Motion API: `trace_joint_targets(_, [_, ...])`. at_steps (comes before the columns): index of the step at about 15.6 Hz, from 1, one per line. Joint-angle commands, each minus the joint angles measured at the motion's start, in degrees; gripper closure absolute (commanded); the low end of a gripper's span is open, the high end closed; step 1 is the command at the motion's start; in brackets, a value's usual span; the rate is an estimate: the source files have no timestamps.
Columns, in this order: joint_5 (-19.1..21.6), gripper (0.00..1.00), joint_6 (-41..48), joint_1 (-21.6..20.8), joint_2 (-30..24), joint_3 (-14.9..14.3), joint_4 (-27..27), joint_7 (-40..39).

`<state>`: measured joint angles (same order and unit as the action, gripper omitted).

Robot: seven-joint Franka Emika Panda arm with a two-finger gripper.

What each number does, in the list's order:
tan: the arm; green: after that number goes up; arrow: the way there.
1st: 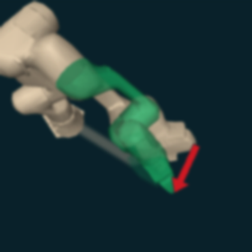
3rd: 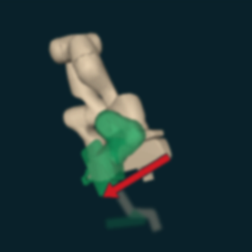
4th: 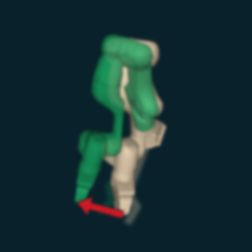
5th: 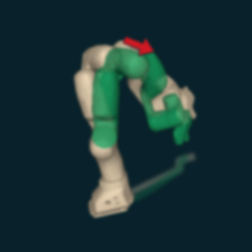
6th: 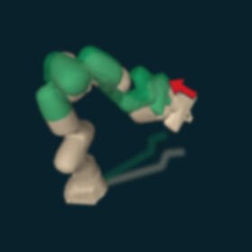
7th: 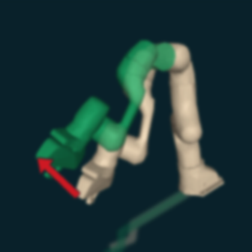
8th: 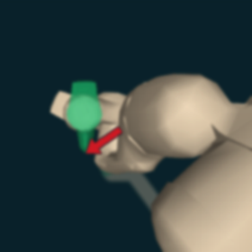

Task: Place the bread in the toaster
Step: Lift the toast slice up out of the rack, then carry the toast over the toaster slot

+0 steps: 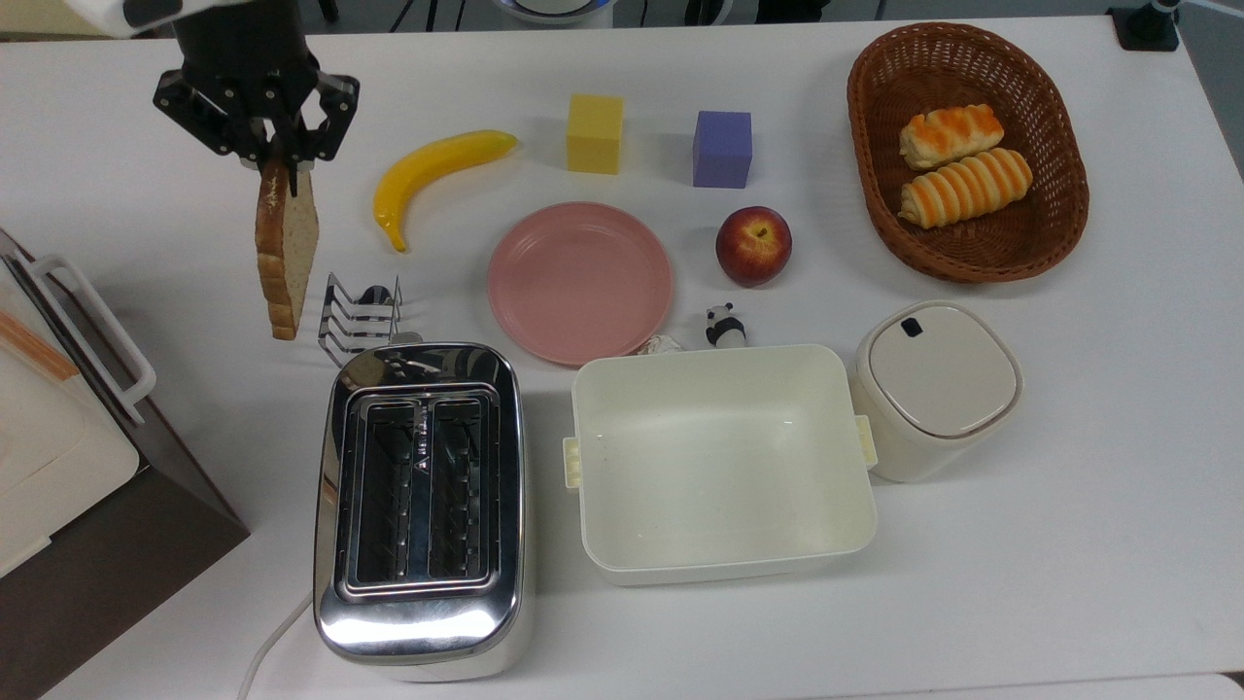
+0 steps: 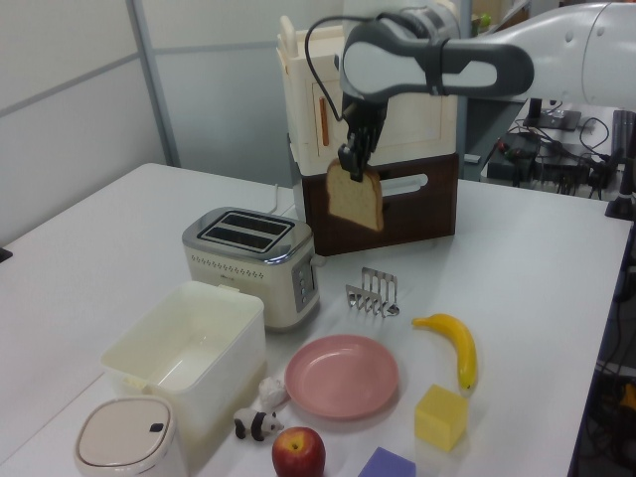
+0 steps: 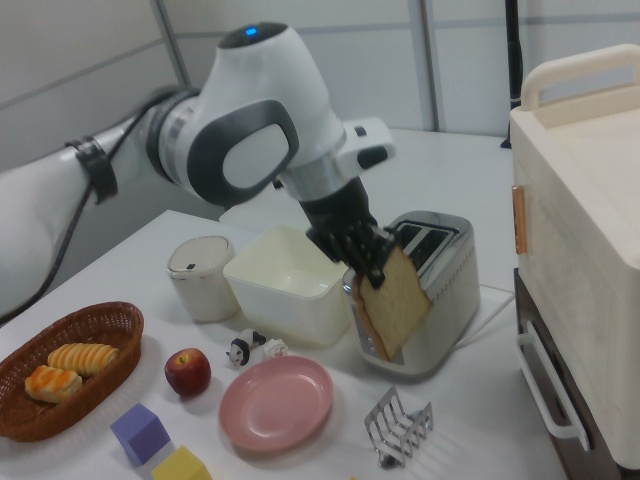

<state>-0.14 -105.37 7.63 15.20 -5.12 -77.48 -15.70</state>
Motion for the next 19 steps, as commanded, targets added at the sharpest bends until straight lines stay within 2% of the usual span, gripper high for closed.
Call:
trace_joint_targets(1, [6.1, 1.0, -4.99, -0.6, -0.26, 0.46, 1.8, 0.58])
trace_joint_targets(5, [9.36, 1.0, -16.33, -2.09, 0.53, 0.81, 1.36, 3.83])
trace_joint_targets(10, [12.79, 1.0, -25.4, -4.99, 3.69, 0.81, 1.19, 4.01])
trace_joint_targets(19, [13.23, 1.0, -33.84, -9.48, 9.14, 0.81, -0.04, 8.93])
